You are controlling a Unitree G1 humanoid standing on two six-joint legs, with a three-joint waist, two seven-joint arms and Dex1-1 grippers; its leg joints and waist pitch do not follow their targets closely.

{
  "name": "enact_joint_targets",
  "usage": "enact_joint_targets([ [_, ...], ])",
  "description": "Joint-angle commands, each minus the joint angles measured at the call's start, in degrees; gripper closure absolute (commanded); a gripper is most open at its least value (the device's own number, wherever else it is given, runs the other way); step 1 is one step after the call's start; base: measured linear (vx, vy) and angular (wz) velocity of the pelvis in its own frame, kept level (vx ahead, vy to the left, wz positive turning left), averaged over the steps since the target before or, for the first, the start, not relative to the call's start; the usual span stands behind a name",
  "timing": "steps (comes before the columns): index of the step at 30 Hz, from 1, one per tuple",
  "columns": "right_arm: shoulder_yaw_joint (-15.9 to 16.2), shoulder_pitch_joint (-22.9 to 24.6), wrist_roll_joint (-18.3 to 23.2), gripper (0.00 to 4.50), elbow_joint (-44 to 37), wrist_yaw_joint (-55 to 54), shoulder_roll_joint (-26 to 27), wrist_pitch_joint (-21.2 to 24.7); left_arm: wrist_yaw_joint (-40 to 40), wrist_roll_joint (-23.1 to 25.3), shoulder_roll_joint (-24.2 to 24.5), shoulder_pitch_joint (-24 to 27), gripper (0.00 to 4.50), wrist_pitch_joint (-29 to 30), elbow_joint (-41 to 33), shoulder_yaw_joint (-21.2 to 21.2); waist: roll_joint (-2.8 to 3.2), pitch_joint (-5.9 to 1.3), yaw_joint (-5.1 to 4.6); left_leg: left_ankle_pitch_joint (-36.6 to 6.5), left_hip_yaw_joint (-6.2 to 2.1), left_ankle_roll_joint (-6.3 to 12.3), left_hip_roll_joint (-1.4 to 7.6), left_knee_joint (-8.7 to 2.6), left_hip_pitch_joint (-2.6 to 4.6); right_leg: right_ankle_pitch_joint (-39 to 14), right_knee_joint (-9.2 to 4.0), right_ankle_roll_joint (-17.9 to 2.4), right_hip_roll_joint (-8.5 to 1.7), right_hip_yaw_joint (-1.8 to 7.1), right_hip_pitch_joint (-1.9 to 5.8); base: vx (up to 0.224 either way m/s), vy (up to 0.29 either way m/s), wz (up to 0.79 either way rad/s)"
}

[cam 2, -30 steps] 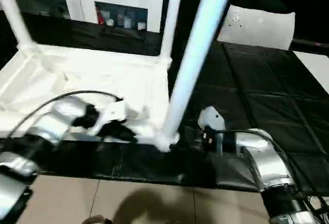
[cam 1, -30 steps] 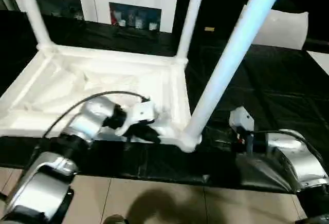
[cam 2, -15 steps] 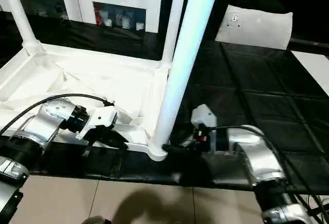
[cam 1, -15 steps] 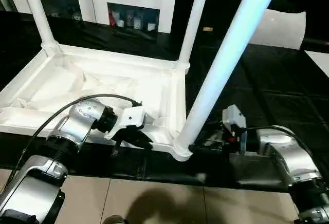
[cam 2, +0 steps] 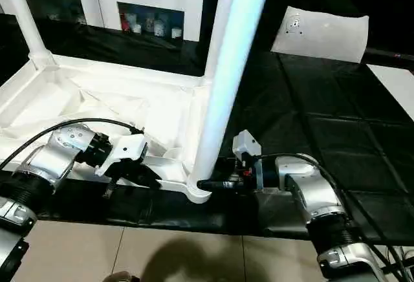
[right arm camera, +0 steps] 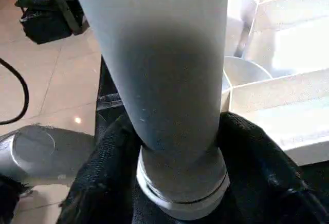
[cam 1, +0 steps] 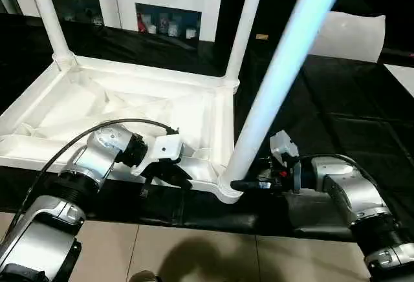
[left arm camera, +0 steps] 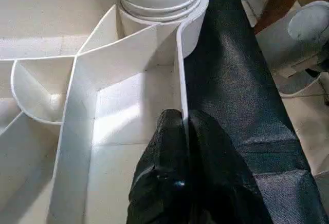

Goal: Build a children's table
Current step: Rotate leg to tighten

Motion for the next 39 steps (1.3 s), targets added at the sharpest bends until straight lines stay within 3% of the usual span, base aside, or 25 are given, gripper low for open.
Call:
enact_joint_targets([
  [1, -0.4, -0.9, 0.1, 2.41, 0.8, -0.1, 0.5, -0.7, -3.0, 0.1, -0.5, 0.8, 4.50, -1.2, -1.8, -2.0, 0.25, -3.48, 0.06, -11.7, -0.59, 1.46, 3.12, -4.01, 0.78, -11.9, -4.03, -12.9, -4.63, 2.92, 2.33, 0.000, 0.000, 0.00],
  [6, -0.3, -0.1, 1.2, 2.53, -0.3, 0.3, 1.4, 0.4, -0.7, 0.3, -0.4, 1.4, 4.50, -0.7, -1.6, -1.2, 0.56, -3.54, -0.12, -12.7, -0.67, 0.78, 3.19, -4.13, 0.96, -12.5, -4.10, -12.7, -4.53, 2.98, 2.24, 0.000, 0.000, 0.00],
  [8, -0.5, 1.4, 1.7, 2.53, -2.1, -0.4, 1.5, 1.4, 3.6, 0.5, -1.3, 1.2, 4.50, 0.0, -0.7, 0.3, 0.67, -3.51, -0.01, -13.0, -0.63, 0.70, 3.24, -4.13, 1.15, -11.8, -4.16, -12.9, -4.51, 3.03, 2.11, 0.000, 0.000, 0.00],
  [11, -1.4, 5.4, 1.8, 2.54, -6.2, -6.8, 3.5, 4.1, 11.7, 0.8, -2.9, 1.3, 4.50, 3.0, -0.4, 2.8, 1.46, -3.14, 0.22, -15.4, -0.73, -0.13, 3.26, -4.52, 1.34, -13.4, -4.46, -12.6, -4.43, 3.13, 1.89, 0.000, 0.000, 0.00],
  [12, -1.4, 5.4, 1.8, 2.54, -6.2, -6.8, 3.5, 4.1, 11.7, 0.8, -2.9, 1.3, 4.50, 3.0, -0.4, 2.8, 1.26, -3.05, 0.38, -16.1, -0.78, -0.41, 3.34, -4.56, 1.50, -14.3, -4.62, -12.2, -4.44, 3.12, 1.79, 0.000, 0.000, 0.00],
  [13, -1.5, 7.3, 1.2, 2.54, -7.9, -10.7, 5.2, 4.7, 14.5, 0.7, -3.7, 1.6, 4.50, 4.8, -0.8, 3.7, 1.11, -3.00, 0.31, -17.2, -0.85, -0.59, 3.22, -4.58, 1.48, -15.9, -4.68, -11.9, -4.51, 3.08, 1.83, 0.000, 0.000, 0.00],
  [14, -1.5, 7.7, 0.8, 2.54, -8.1, -12.0, 5.8, 4.9, 15.1, 0.6, -3.9, 1.6, 4.50, 5.2, -0.9, 4.0, 1.21, -2.49, 0.13, -20.6, -1.05, -1.37, 3.02, -4.76, 1.60, -22.5, -5.43, -10.0, -4.66, 3.09, 1.51, 0.000, 0.000, 0.00],
  [16, -1.4, 9.5, -0.8, 2.54, -9.3, -18.3, 8.9, 5.5, 18.4, 0.1, -5.5, 1.8, 4.50, 7.0, -1.4, 5.2, 1.76, -1.86, -0.10, -22.6, -1.36, -2.06, 2.95, -5.11, 1.58, -26.8, -5.91, -8.7, -4.65, 3.07, 1.20, 0.000, 0.000, 0.00],
  [17, -1.4, 10.3, -1.5, 2.54, -9.9, -21.2, 10.5, 6.0, 20.0, 0.1, -6.3, 1.9, 4.50, 7.9, -1.7, 5.7, 1.50, -1.72, -0.56, -25.3, -1.67, -2.49, 2.81, -5.08, 1.92, -31.6, -6.48, -7.1, -4.82, 2.84, 0.94, 0.000, 0.000, 0.00],
  [18, -1.4, 10.3, -1.5, 2.55, -9.9, -21.2, 10.5, 6.0, 20.0, 0.1, -6.3, 1.9, 4.50, 7.9, -1.7, 5.7, 1.40, -1.83, -0.96, -25.6, -2.01, -2.69, 2.77, -5.18, 1.67, -34.3, -6.65, -5.7, -4.99, 2.64, 1.26, 0.000, 0.000, 0.00],
  [19, -1.3, 11.0, -3.0, 2.56, -10.5, -26.5, 13.4, 7.4, 23.0, 0.6, -7.5, 1.8, 4.50, 9.4, -2.3, 6.1, 1.73, -1.42, -1.07, -25.7, -2.17, -2.72, 2.74, -5.39, 1.45, -34.8, -6.74, -5.2, -4.99, 2.65, 1.16, 0.000, 0.000, 0.00],
  [23, -1.4, 11.6, -5.6, 2.56, -11.7, -38.3, 20.5, 10.3, 30.1, 1.4, -10.5, 0.9, 4.50, 14.3, -4.0, 7.3, 2.02, -0.69, -2.23, -29.5, -2.49, -2.81, 2.52, -5.49, 2.06, -38.3, -7.67, -3.9, -4.89, 2.49, 0.15, 0.000, 0.000, 0.00],
  [24, -2.2, 10.9, -6.7, 2.56, -10.7, -44.0, 23.2, 11.5, 32.9, 1.5, -11.8, 0.5, 4.50, 16.4, -4.8, 8.1, 2.12, -0.17, -2.59, -30.6, -2.71, -2.95, 2.44, -5.73, 2.00, -39.4, -7.97, -3.3, -4.83, 2.24, 0.08, 0.000, 0.000, 0.00],
  [27, -3.3, 9.3, -8.9, 2.56, -8.7, -53.1, 27.5, 12.1, 37.9, 1.7, -14.4, -0.5, 4.50, 19.8, -5.9, 9.5, 2.20, -0.26, -3.57, -30.2, -3.26, -3.20, 2.36, -6.53, 1.37, -36.5, -7.77, -3.4, -4.74, 2.04, 0.92, 0.000, 0.000, 0.00],
  [28, -3.4, 8.9, -9.3, 2.56, -8.3, -54.6, 28.2, 12.0, 38.9, 1.8, -14.9, -0.7, 4.50, 20.2, -6.1, 9.7, 2.42, -0.23, -3.73, -29.8, -3.20, -3.16, 2.32, -6.55, 1.41, -35.2, -7.75, -3.8, -4.73, 2.20, 0.77, 0.000, 0.000, 0.00],
  [29, -3.6, 8.0, -10.1, 2.56, -7.4, -57.4, 29.5, 11.7, 40.9, 2.0, -16.2, -1.1, 4.50, 21.1, -6.5, 10.1, 2.35, 0.04, -3.88, -30.3, -3.01, -2.59, 2.19, -6.46, 2.01, -34.8, -8.22, -4.1, -4.64, 2.36, 0.10, 0.000, 0.000, 0.00],
  [30, -4.0, 7.3, -10.2, 2.56, -7.0, -58.8, 30.6, 11.2, 42.0, 2.2, -17.0, -1.2, 4.50, 21.7, -7.0, 10.1, 2.40, 0.39, -4.13, -31.1, -2.85, -2.23, 2.09, -6.35, 2.19, -35.6, -8.46, -4.1, -4.65, 2.50, -0.18, 0.000, 0.000, 0.00],
  [31, -4.5, 6.8, -10.0, 2.56, -6.9, -59.2, 31.5, 10.2, 42.6, 2.7, -17.6, -1.1, 4.50, 21.5, -7.4, 9.8, 2.49, 0.42, -4.11, -31.1, -2.89, -2.03, 2.04, -6.29, 2.29, -36.0, -8.63, -3.9, -4.72, 2.45, -0.17, 0.000, 0.000, 0.00],
  [32, -4.8, 6.6, -9.8, 2.22, -7.4, -59.1, 32.1, 9.6, 42.5, 3.2, -17.8, -0.9, 4.50, 21.7, -8.0, 9.4, 2.49, 0.49, -4.24, -31.2, -2.89, -1.65, 2.04, -6.36, 2.27, -35.8, -8.77, -3.7, -4.76, 2.35, -0.04, 0.000, 0.000, 0.00],
  [34, -5.1, 6.4, -9.5, 1.87, -8.0, -58.8, 32.2, 9.3, 42.1, 3.3, -17.8, -0.6, 4.50, 21.9, -8.4, 9.1, 2.41, 0.52, -4.10, -29.6, -2.84, -1.02, 2.07, -6.69, 1.78, -34.0, -8.58, -3.6, -4.74, 2.63, 0.24, 0.000, 0.000, 0.00],
  [35, -5.9, 6.3, -8.6, 1.84, -9.6, -58.0, 31.9, 9.4, 40.5, 3.3, -17.1, 0.1, 4.50, 22.1, -9.6, 8.7, 1.93, 0.60, -4.15, -28.4, -2.63, -0.45, 2.02, -6.75, 1.63, -33.2, -8.54, -3.6, -4.77, 2.79, 0.19, 0.000, 0.000, 0.00],
  [37, -6.0, 6.3, -8.0, 1.64, -10.5, -57.0, 31.2, 9.2, 39.3, 3.3, -16.3, 0.6, 4.50, 22.0, -10.1, 8.4, 1.98, 0.38, -3.97, -25.7, -2.44, 0.42, 2.16, -6.78, 1.40, -31.0, -8.27, -4.2, -5.04, 3.06, 0.39, 0.000, 0.000, 0.00],
  [38, -5.8, 6.5, -7.9, 1.51, -11.4, -55.3, 29.5, 8.8, 37.6, 3.2, -15.1, 1.2, 4.50, 21.3, -10.5, 8.1, 1.94, -0.02, -3.99, -23.1, -2.24, 0.92, 2.35, -6.71, 1.15, -26.9, -7.80, -5.3, -4.98, 3.24, 0.55, 0.000, 0.000, 0.00],
  [39, -5.7, 6.7, -7.5, 1.51, -12.1, -53.6, 28.2, 8.4, 36.1, 2.9, -14.2, 1.7, 4.50, 20.5, -10.7, 8.0, 1.90, -0.32, -4.00, -18.9, -2.07, 1.74, 2.45, -6.65, 0.34, -20.0, -6.87, -6.8, -4.89, 3.31, 1.14, 0.000, 0.000, 0.00],
])
